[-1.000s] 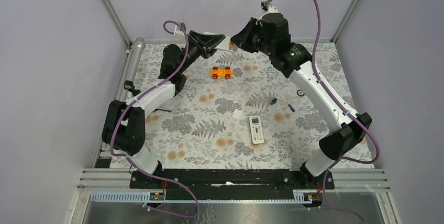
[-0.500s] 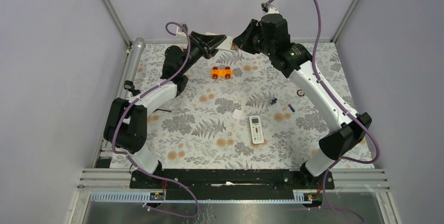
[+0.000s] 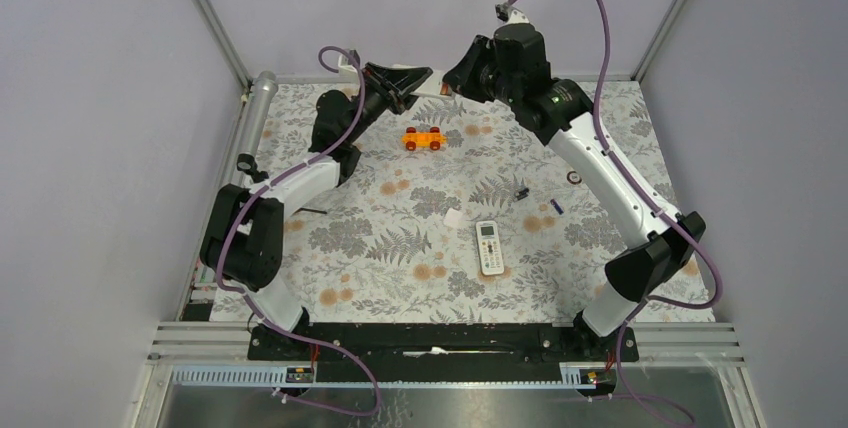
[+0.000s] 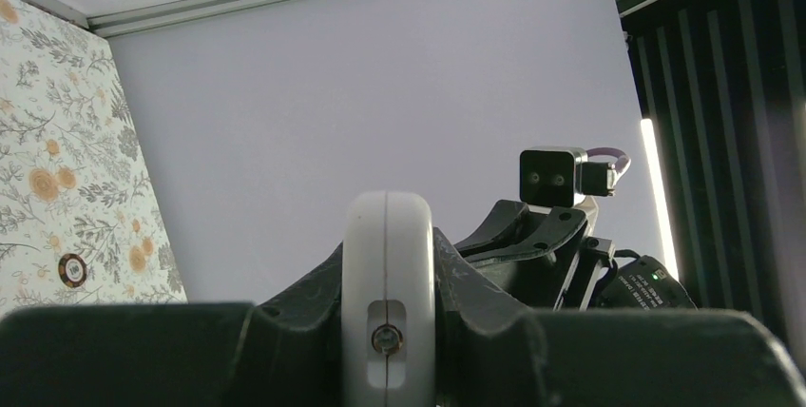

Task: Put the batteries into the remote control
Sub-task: Load the battery into the remote control.

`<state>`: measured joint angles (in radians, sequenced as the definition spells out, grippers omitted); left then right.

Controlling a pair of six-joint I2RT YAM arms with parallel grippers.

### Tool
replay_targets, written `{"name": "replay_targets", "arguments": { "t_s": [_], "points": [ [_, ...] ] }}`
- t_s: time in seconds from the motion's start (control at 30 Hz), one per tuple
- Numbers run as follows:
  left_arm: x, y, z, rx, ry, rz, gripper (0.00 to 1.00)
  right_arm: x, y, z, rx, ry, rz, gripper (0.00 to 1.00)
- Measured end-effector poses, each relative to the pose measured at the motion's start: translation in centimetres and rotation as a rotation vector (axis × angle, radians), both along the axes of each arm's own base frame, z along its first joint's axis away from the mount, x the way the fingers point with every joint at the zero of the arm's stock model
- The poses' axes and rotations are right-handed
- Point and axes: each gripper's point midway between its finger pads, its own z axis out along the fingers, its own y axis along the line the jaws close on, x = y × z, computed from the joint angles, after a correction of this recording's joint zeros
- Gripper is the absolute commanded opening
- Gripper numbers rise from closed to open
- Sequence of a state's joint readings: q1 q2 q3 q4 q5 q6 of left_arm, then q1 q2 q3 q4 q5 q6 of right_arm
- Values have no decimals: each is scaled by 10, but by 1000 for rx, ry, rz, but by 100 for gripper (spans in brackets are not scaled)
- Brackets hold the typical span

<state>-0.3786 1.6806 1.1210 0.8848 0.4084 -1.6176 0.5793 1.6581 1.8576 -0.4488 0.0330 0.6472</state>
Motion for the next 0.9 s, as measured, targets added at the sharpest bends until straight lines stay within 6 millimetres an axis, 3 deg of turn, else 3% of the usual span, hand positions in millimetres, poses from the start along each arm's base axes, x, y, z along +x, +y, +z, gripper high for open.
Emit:
{"name": "replay_targets", "arguments": {
  "t_s": [0.3, 0.9],
  "points": [
    [0, 0, -3, -13, 18, -5, 0, 3, -2, 3, -19, 7, -24, 34],
    [1, 3, -8, -42, 38, 9, 0, 6, -5, 9, -49, 13, -41, 36]
  ]
}}
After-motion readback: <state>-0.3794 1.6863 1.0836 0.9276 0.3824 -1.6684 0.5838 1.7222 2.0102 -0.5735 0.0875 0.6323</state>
